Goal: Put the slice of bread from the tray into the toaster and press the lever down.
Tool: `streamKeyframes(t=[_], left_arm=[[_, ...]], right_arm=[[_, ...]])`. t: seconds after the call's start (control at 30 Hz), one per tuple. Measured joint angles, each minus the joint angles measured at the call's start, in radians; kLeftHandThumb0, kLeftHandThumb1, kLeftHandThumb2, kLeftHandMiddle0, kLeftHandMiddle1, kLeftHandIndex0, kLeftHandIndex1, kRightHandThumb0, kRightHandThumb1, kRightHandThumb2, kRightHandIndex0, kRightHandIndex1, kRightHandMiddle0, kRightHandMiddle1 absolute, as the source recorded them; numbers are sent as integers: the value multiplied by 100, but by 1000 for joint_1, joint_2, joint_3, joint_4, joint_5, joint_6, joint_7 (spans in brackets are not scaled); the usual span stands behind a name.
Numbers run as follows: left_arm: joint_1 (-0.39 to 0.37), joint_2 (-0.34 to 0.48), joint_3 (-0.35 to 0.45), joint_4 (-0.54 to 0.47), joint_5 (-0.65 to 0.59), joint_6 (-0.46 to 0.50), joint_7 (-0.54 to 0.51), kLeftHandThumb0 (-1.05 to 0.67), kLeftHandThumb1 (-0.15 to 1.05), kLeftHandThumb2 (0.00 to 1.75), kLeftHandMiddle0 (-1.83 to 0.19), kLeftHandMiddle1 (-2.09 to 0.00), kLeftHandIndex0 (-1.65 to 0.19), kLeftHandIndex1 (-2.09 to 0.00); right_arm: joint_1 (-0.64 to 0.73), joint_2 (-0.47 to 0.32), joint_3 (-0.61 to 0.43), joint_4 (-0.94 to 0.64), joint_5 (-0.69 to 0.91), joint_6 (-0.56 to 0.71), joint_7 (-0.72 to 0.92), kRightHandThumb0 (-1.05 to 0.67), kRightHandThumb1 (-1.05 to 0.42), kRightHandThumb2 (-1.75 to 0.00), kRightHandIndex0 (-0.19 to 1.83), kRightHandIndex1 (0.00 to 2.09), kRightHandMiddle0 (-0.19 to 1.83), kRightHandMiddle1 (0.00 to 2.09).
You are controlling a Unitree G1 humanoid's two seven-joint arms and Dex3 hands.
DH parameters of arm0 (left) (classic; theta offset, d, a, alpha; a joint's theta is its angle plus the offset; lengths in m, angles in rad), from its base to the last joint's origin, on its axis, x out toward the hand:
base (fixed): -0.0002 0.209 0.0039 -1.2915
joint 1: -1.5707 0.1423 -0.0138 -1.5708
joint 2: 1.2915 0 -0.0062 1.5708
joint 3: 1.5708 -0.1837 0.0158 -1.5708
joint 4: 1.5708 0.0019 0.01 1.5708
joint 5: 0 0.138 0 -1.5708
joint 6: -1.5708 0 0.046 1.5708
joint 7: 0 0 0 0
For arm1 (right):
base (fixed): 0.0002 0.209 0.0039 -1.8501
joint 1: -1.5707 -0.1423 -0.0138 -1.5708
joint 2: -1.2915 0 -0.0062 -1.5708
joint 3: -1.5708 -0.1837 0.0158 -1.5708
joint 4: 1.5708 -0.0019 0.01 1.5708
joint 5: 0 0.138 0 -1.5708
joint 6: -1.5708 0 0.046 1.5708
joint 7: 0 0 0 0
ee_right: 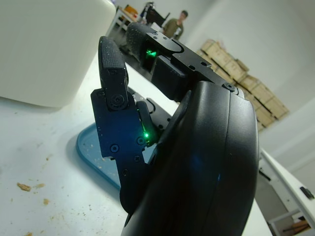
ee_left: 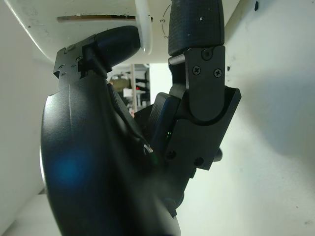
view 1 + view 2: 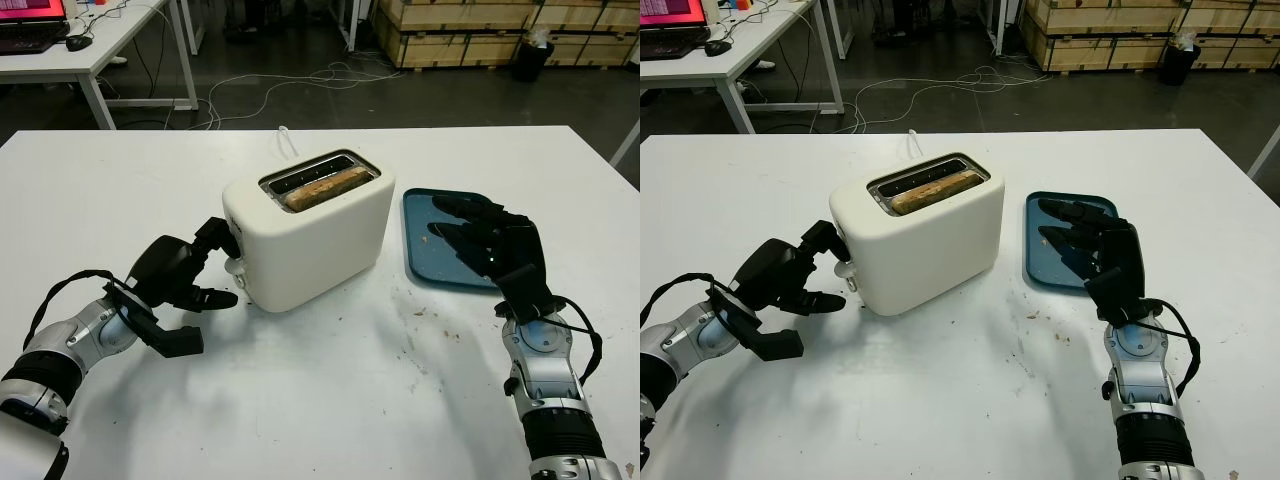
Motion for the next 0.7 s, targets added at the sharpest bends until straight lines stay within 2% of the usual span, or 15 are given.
streamKeyframes(t=[0.1,0.13,0.23,0.37,0.7], left_arm=[[5,-4,0,1,-27,0,-11,-105,92,66,-156,-130,-119,-122],[8,-5,1,0,-39,0,-18,-105,92,66,-156,-127,-101,-129],[20,-5,16,-19,-94,-1,-76,-105,92,65,-157,-133,-83,-135],[53,-4,66,-75,-173,-1,-173,-105,92,66,-157,-140,-74,-138],[110,-3,199,-207,-265,42,-284,-105,92,67,-143,-156,-61,-147]], right_arm=[[0,0,0,0,0,0,1,-45,-92,-13,114,2,100,0],[0,0,0,0,0,0,3,-45,-92,-13,113,2,100,0],[0,0,0,0,0,0,6,-45,-92,-13,113,2,100,0],[0,0,0,-1,0,2,6,-45,-92,-13,113,2,100,0],[0,0,1,-1,0,3,7,-46,-92,-13,113,2,100,0]])
